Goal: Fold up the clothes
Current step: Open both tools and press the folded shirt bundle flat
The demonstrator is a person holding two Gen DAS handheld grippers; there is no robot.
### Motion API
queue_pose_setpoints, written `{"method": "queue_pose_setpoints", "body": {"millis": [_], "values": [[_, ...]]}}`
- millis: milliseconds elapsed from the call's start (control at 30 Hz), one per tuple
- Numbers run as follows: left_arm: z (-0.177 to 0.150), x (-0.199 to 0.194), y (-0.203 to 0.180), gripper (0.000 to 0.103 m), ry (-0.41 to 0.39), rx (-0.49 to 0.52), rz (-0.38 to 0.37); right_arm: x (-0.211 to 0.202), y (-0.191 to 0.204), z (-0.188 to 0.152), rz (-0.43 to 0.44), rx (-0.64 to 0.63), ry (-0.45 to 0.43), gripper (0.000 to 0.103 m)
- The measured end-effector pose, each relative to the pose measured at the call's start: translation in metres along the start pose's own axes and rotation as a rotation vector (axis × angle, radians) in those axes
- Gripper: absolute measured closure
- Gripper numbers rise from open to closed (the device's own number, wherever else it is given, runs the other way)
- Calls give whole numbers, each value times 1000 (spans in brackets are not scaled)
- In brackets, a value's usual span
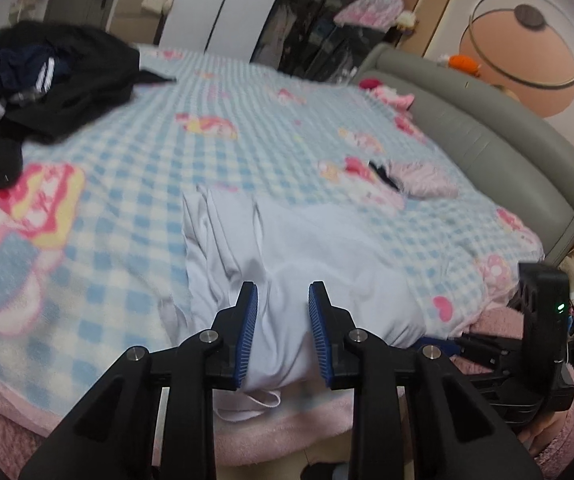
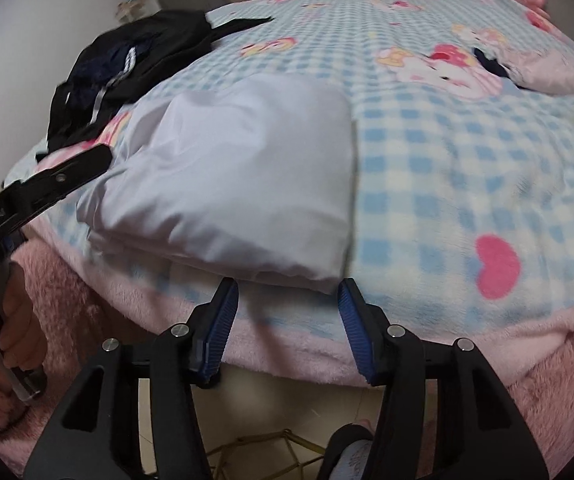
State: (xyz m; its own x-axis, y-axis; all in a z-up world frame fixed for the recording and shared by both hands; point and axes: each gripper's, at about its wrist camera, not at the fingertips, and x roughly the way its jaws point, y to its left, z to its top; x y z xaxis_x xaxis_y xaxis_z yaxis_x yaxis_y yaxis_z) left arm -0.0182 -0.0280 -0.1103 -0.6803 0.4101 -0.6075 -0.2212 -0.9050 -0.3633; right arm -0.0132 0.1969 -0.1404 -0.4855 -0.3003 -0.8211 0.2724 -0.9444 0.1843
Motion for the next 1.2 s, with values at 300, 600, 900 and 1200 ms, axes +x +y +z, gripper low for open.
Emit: {"method": "queue_pose_setpoints", "body": {"millis": [300,600,900,1200], "values": [[-2,12,-4,74,36,35,13,-1,-12,4,-108,89,-41,49],[2,15,9,73,34,-37,0,-13,-63,-16,-234,276,16,52],[6,-12,13,71,-56,-77,-101,-32,0,-2,-128,25,-105,48],[35,11,11,70,11,4,-48,-19,16,62,-133,-87,-169,45]]}}
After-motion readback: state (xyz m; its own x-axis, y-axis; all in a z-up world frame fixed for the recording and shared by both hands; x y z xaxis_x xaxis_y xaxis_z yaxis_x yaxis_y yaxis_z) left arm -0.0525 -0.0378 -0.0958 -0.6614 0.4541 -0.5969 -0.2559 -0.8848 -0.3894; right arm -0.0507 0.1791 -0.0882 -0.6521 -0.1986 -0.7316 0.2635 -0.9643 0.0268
